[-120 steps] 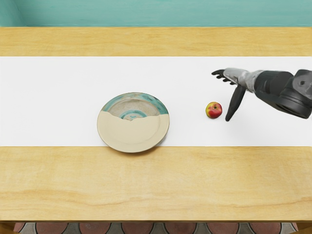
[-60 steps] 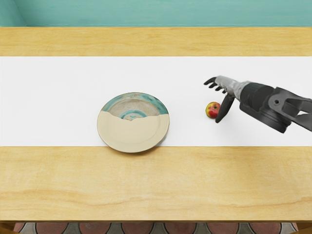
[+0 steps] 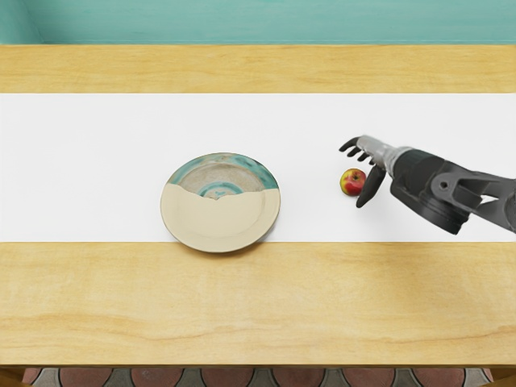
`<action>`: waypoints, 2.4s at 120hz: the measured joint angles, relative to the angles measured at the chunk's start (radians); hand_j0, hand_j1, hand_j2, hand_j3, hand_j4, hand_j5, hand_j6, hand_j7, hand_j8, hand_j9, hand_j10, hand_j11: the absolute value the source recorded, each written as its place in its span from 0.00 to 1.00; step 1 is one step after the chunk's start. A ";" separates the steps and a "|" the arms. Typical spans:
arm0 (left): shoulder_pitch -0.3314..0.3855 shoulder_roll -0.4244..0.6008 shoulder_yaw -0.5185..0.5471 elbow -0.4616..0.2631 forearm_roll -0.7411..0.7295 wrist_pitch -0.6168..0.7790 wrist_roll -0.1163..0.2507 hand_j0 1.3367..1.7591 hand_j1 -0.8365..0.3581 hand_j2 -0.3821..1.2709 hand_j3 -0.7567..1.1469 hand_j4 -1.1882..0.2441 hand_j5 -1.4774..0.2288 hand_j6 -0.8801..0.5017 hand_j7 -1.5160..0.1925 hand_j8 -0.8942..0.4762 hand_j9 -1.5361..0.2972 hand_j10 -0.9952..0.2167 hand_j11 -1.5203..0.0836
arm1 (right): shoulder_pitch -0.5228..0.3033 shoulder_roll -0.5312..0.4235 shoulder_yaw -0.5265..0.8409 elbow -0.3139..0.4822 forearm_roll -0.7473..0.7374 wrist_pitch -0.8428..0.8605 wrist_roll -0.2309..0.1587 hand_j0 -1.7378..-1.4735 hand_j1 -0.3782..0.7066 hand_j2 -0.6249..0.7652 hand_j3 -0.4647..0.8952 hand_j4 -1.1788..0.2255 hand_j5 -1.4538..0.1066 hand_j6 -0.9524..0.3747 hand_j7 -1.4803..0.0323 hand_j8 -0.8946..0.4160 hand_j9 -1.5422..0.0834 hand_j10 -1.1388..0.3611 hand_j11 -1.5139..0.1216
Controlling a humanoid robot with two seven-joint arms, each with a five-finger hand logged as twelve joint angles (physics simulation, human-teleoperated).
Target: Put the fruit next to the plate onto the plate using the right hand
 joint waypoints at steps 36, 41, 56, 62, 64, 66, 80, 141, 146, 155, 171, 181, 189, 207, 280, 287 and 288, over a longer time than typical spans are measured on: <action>0.000 0.000 0.000 0.000 0.000 0.000 0.000 0.76 0.76 0.26 0.40 0.67 0.69 0.47 0.71 0.48 0.67 0.63 0.76 | -0.002 0.025 -0.026 -0.021 -0.001 -0.042 0.000 0.30 0.38 0.41 0.34 0.61 0.66 0.47 0.70 0.44 0.69 0.54 0.67; 0.000 0.000 0.000 0.000 0.000 0.000 0.000 0.76 0.76 0.26 0.40 0.67 0.69 0.47 0.71 0.48 0.67 0.63 0.76 | -0.002 0.026 -0.027 -0.022 -0.001 -0.047 0.000 0.30 0.39 0.40 0.34 0.60 0.66 0.47 0.70 0.43 0.69 0.54 0.67; 0.000 0.000 0.000 0.000 0.000 0.000 0.000 0.76 0.76 0.26 0.40 0.67 0.69 0.47 0.71 0.48 0.67 0.63 0.76 | -0.002 0.032 -0.029 -0.025 0.000 -0.055 0.000 0.30 0.40 0.40 0.34 0.59 0.65 0.46 0.69 0.42 0.68 0.53 0.65; 0.000 0.000 0.000 0.000 0.000 0.000 0.000 0.76 0.76 0.26 0.40 0.67 0.69 0.47 0.71 0.48 0.67 0.63 0.76 | -0.003 0.047 -0.029 -0.037 0.000 -0.057 0.000 0.30 0.41 0.40 0.34 0.59 0.64 0.46 0.68 0.42 0.67 0.53 0.65; 0.000 0.000 0.000 0.000 0.000 0.000 0.000 0.76 0.76 0.26 0.40 0.67 0.69 0.47 0.71 0.48 0.67 0.63 0.76 | -0.002 0.052 -0.029 -0.041 0.000 -0.057 0.000 0.30 0.41 0.40 0.34 0.59 0.64 0.45 0.68 0.42 0.67 0.53 0.65; 0.000 0.000 0.000 0.000 0.000 0.000 0.000 0.76 0.76 0.26 0.40 0.67 0.69 0.47 0.71 0.48 0.67 0.63 0.76 | -0.002 0.057 -0.029 -0.045 0.000 -0.057 0.000 0.30 0.41 0.40 0.34 0.59 0.64 0.45 0.68 0.42 0.67 0.53 0.65; 0.000 0.000 0.000 0.000 0.000 0.000 0.000 0.76 0.76 0.26 0.40 0.67 0.69 0.47 0.71 0.48 0.67 0.63 0.76 | -0.003 0.076 -0.030 -0.062 0.000 -0.058 0.000 0.30 0.42 0.40 0.34 0.59 0.64 0.45 0.67 0.41 0.66 0.52 0.64; 0.000 0.000 0.000 0.000 0.000 0.000 0.000 0.76 0.76 0.26 0.40 0.67 0.69 0.47 0.71 0.48 0.67 0.63 0.76 | -0.005 0.075 -0.058 -0.072 0.001 -0.059 0.000 0.30 0.51 0.39 0.34 0.53 0.57 0.39 0.60 0.36 0.60 0.47 0.58; 0.000 0.000 0.000 0.000 0.000 0.000 0.000 0.76 0.76 0.26 0.40 0.67 0.69 0.47 0.71 0.48 0.67 0.63 0.76 | -0.005 0.075 -0.058 -0.074 0.000 -0.059 0.000 0.30 0.52 0.39 0.34 0.52 0.56 0.38 0.59 0.36 0.59 0.46 0.57; 0.000 0.000 0.000 0.000 0.000 0.000 0.000 0.76 0.76 0.26 0.40 0.67 0.69 0.47 0.71 0.48 0.67 0.63 0.76 | -0.007 0.075 -0.061 -0.075 0.000 -0.064 0.000 0.31 0.54 0.39 0.34 0.50 0.53 0.36 0.57 0.37 0.56 0.44 0.54; 0.000 0.000 0.000 0.000 0.000 0.000 0.000 0.76 0.76 0.26 0.40 0.67 0.69 0.47 0.71 0.48 0.67 0.63 0.76 | -0.008 0.075 -0.069 -0.076 -0.002 -0.079 0.000 0.31 0.55 0.42 0.34 0.47 0.50 0.37 0.54 0.38 0.53 0.42 0.51; 0.000 0.000 0.000 0.000 0.000 0.000 0.000 0.76 0.76 0.26 0.40 0.67 0.69 0.47 0.71 0.48 0.67 0.63 0.76 | -0.009 0.075 -0.072 -0.077 -0.002 -0.085 0.000 0.32 0.56 0.44 0.34 0.45 0.48 0.37 0.51 0.38 0.51 0.40 0.49; 0.000 0.000 0.000 0.000 0.000 0.000 0.000 0.76 0.76 0.26 0.40 0.67 0.69 0.47 0.71 0.48 0.67 0.63 0.76 | -0.010 0.075 -0.073 -0.079 0.000 -0.088 0.000 0.32 0.57 0.46 0.34 0.44 0.45 0.37 0.49 0.39 0.49 0.39 0.47; 0.000 0.000 0.000 0.000 0.000 0.000 0.000 0.76 0.76 0.26 0.40 0.67 0.69 0.47 0.71 0.48 0.67 0.63 0.76 | -0.010 0.075 -0.075 -0.083 0.002 -0.093 0.000 0.32 0.58 0.51 0.34 0.41 0.41 0.37 0.45 0.40 0.44 0.40 0.42; 0.000 0.000 0.000 0.000 0.000 0.000 0.000 0.76 0.76 0.26 0.40 0.67 0.69 0.47 0.71 0.48 0.67 0.63 0.76 | 0.083 0.009 -0.021 -0.067 0.157 0.149 0.000 0.31 0.56 0.67 0.34 0.35 0.33 0.30 0.38 0.35 0.37 0.35 0.35; 0.000 0.000 0.000 0.000 0.000 0.000 0.000 0.76 0.76 0.26 0.40 0.67 0.69 0.47 0.71 0.48 0.67 0.63 0.76 | 0.090 -0.002 0.015 -0.067 0.182 0.216 -0.001 0.31 0.57 0.67 0.34 0.35 0.33 0.30 0.38 0.35 0.37 0.35 0.35; 0.000 0.000 0.000 0.000 0.000 0.000 0.000 0.76 0.76 0.26 0.40 0.67 0.69 0.47 0.71 0.48 0.67 0.63 0.76 | 0.091 -0.003 0.020 -0.066 0.185 0.225 -0.001 0.31 0.57 0.67 0.34 0.35 0.33 0.30 0.38 0.35 0.37 0.36 0.35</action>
